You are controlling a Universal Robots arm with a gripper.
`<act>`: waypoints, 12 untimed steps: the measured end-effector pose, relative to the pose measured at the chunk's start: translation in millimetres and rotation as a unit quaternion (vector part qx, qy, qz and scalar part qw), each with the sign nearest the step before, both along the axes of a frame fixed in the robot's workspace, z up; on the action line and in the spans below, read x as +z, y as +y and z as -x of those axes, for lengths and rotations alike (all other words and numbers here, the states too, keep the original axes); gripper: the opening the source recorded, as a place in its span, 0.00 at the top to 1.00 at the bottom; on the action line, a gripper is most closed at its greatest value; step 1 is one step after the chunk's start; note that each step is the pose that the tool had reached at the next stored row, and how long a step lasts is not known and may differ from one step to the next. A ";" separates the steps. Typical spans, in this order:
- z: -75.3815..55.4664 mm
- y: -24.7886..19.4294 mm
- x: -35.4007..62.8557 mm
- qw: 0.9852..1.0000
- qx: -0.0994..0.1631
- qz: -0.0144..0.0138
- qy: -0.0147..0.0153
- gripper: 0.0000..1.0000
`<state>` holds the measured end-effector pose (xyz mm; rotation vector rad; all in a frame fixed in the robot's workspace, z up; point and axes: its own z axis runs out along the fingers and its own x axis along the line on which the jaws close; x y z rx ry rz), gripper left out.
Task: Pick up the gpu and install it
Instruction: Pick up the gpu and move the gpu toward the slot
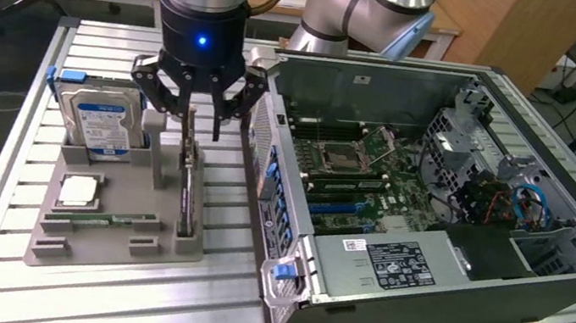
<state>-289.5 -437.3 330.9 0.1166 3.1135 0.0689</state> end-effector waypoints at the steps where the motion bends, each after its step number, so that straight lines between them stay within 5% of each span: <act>1: 0.0 0.0 -0.6 1.000 0.000 0.000 0.000 0.59; 12: 0.0 0.0 -6.1 1.000 0.000 0.000 0.000 0.59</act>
